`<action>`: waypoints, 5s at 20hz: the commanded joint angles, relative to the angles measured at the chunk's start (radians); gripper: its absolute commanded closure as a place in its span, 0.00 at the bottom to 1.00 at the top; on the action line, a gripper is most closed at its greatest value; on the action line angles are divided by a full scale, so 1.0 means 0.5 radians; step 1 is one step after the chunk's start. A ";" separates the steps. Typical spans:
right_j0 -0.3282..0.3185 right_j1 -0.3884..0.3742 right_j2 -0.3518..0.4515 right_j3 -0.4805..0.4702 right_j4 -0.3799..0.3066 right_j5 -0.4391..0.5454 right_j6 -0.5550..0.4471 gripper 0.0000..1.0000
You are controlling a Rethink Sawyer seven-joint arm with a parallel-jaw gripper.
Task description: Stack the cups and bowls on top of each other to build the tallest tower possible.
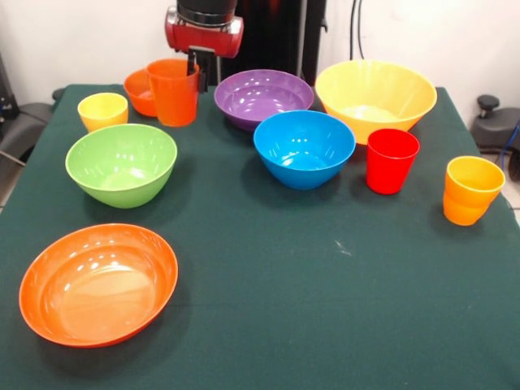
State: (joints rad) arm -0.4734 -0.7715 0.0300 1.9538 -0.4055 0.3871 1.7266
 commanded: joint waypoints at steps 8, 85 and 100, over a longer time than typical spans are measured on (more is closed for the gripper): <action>0.046 -0.011 0.197 -0.062 -0.051 0.001 0.035 1.00; -0.062 0.594 0.242 -0.677 -0.392 0.105 -0.208 1.00; -0.070 0.562 0.277 -0.625 -0.313 0.316 -0.225 1.00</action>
State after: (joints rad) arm -0.5242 -0.5285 0.0880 1.6688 -0.5225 0.4050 1.7266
